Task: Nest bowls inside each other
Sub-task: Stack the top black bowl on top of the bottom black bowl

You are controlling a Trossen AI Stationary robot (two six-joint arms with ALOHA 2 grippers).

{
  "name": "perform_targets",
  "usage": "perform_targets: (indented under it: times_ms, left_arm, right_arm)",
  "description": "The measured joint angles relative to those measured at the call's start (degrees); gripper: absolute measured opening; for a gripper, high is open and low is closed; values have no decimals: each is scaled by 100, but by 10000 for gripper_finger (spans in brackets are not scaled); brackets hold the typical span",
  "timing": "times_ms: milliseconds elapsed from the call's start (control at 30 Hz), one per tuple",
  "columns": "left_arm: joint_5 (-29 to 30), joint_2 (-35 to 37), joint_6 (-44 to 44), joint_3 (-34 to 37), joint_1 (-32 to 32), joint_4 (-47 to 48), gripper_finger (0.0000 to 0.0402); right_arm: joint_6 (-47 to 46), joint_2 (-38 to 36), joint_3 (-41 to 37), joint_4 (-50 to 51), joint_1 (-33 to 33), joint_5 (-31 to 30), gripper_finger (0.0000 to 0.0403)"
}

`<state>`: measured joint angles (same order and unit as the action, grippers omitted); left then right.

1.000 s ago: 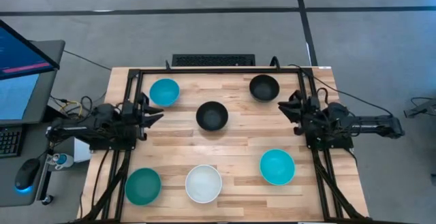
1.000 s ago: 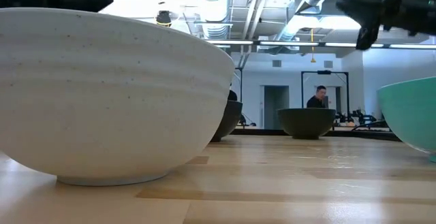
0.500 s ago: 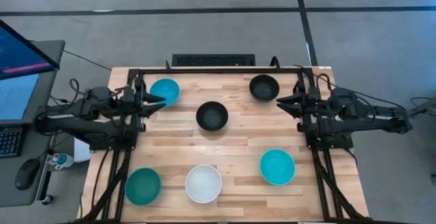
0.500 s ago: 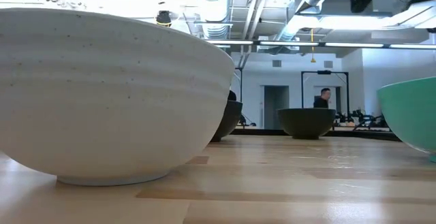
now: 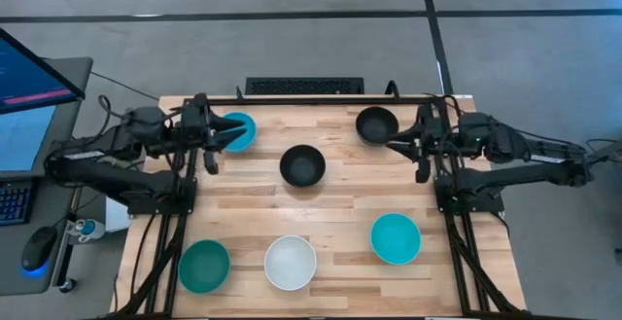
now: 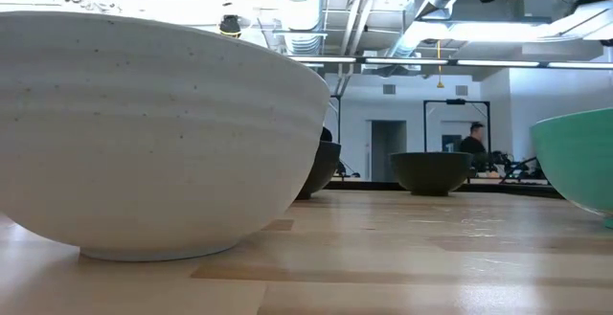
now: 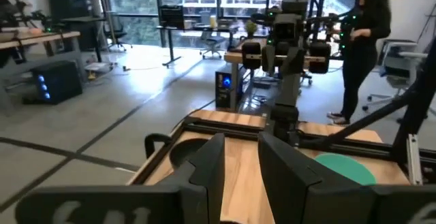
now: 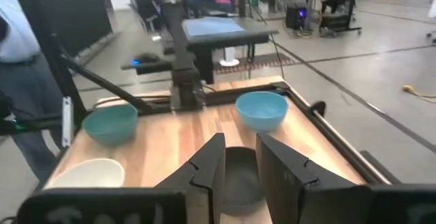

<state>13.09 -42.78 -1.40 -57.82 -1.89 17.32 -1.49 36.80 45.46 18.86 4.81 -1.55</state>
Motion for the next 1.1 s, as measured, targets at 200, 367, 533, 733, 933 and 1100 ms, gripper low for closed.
perform_targets:
  times_ms: [200, 367, 533, 733, 933, 1100]
  left_arm:
    - [30, -351, -6, -331, 0, -28, 80]
    - [43, -530, -1, -564, 0, 35, 80]
    - [134, -509, 157, -636, 0, -33, 80]
    - [196, -483, 134, -634, 0, 37, 80]
    - [288, -499, 182, -634, 0, 42, 80]
    - [385, -497, 328, -634, 0, 43, 80]
  right_arm:
    - [-306, 288, 68, 995, 572, -537, 107]
    - [-453, 604, 76, 1961, 1267, -583, 107]
    - [-402, 1081, 76, 1969, 1763, -484, 107]
    - [42, 1814, 76, 2085, 2105, 15, 107]
    - [445, 2657, 76, 2017, 2219, 23, 107]
    - [495, 3263, 74, 1941, 2369, 32, 107]
